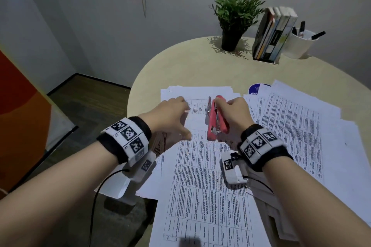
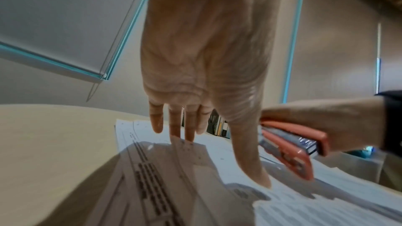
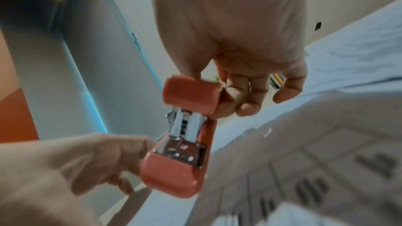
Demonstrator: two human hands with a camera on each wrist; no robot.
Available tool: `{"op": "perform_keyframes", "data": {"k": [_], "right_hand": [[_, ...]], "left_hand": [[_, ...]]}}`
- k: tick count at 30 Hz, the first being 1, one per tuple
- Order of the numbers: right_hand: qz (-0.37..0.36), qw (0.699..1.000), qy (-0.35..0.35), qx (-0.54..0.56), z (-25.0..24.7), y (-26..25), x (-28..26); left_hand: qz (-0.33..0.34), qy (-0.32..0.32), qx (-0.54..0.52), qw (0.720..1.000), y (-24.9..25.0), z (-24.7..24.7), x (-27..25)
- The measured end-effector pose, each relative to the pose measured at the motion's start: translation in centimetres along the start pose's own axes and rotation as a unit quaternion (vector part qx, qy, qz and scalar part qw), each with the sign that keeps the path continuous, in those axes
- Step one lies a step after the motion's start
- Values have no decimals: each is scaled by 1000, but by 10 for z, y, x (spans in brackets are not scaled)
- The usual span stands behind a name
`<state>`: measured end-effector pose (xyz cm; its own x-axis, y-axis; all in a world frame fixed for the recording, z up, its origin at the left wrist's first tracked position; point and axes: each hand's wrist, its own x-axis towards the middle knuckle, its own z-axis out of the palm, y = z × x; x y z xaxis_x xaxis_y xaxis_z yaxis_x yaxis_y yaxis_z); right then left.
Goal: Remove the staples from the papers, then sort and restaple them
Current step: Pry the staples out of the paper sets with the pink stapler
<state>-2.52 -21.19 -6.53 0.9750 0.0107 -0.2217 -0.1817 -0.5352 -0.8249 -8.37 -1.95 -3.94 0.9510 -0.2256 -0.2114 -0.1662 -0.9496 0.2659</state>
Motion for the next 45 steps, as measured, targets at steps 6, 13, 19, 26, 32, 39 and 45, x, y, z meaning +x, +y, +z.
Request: {"op": "perform_keyframes", "data": {"k": [6, 13, 19, 26, 32, 39, 45], "right_hand": [[-60, 996, -4, 61, -45, -16, -18], [-67, 987, -3, 143, -88, 3, -23], [-71, 978, -132, 143, -89, 7, -39], [-122, 974, -102, 159, -62, -33, -49], [-110, 960, 2, 256, -99, -62, -41], [6, 992, 88, 85, -165, -5, -25], [101, 968, 162, -162, -204, 63, -17]], "left_hand": [[-58, -76, -27, 995, 10, 3, 27], [-24, -2, -47, 999, 13, -17, 22], [-56, 97, -125, 986, -16, -75, 15], [-44, 172, -168, 970, -16, -130, 8], [-61, 390, -234, 888, -15, -141, 22], [-70, 157, -59, 983, -10, -62, 47], [-63, 40, 34, 997, 5, -21, 74]]}}
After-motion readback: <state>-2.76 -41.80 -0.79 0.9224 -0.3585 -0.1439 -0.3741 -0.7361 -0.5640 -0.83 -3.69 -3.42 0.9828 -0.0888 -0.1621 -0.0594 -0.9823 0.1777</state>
